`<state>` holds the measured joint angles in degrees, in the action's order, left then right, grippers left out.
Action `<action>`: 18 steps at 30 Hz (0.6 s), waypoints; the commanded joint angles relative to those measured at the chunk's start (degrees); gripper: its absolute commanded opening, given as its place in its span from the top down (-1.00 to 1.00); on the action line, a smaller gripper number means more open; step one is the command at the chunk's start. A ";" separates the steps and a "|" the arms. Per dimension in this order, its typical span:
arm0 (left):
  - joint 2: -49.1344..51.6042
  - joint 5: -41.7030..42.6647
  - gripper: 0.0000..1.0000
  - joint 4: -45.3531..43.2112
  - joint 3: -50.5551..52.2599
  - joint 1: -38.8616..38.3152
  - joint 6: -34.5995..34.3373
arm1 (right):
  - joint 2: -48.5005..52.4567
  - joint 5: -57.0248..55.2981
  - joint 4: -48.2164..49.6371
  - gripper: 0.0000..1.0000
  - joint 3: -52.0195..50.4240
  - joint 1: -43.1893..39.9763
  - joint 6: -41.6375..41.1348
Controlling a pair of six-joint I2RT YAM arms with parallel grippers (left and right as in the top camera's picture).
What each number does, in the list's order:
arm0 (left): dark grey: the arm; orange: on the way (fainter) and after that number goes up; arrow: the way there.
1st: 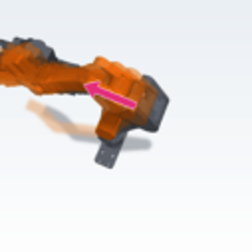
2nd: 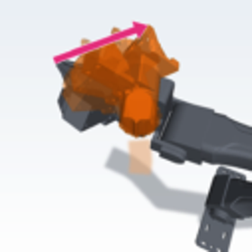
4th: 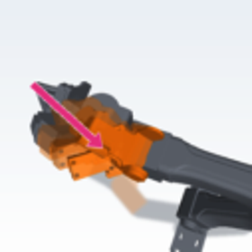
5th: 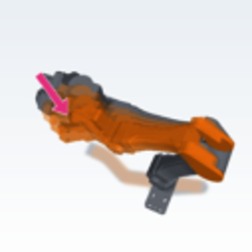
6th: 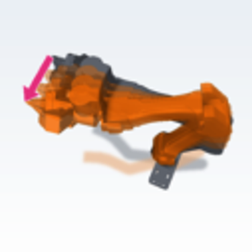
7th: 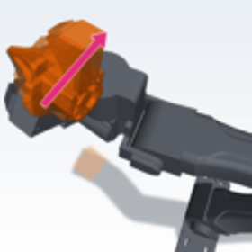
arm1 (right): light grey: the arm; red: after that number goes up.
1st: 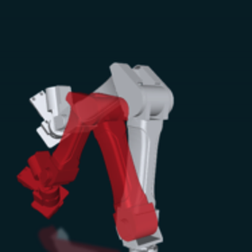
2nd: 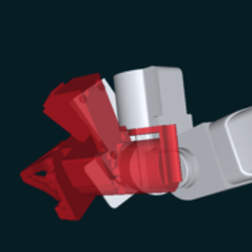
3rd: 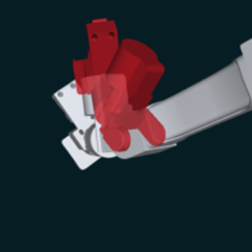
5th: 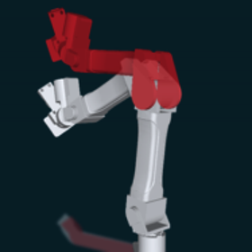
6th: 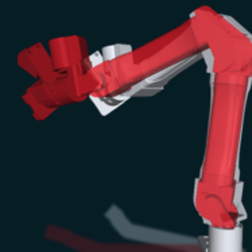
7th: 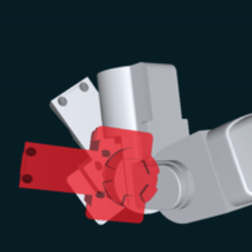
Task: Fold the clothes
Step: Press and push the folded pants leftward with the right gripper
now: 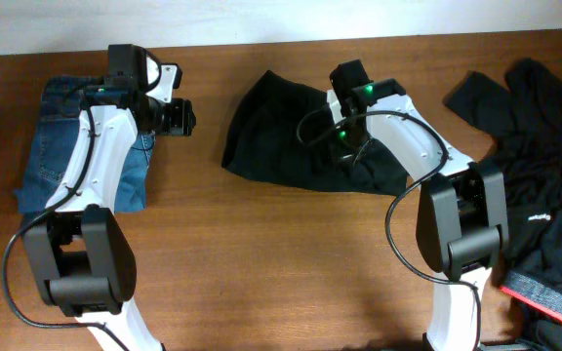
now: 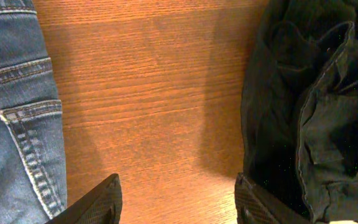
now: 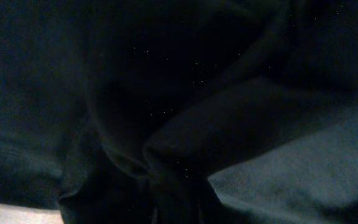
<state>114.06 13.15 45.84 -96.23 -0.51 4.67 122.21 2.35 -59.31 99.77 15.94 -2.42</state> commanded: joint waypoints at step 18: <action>-0.94 0.85 -0.15 -0.15 -0.48 0.04 -0.11 | -2.58 -2.62 -6.43 0.63 25.77 10.23 0.24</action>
<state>114.06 13.30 45.82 -96.23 -0.51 4.67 121.43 -0.23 -67.90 124.57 23.40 -2.50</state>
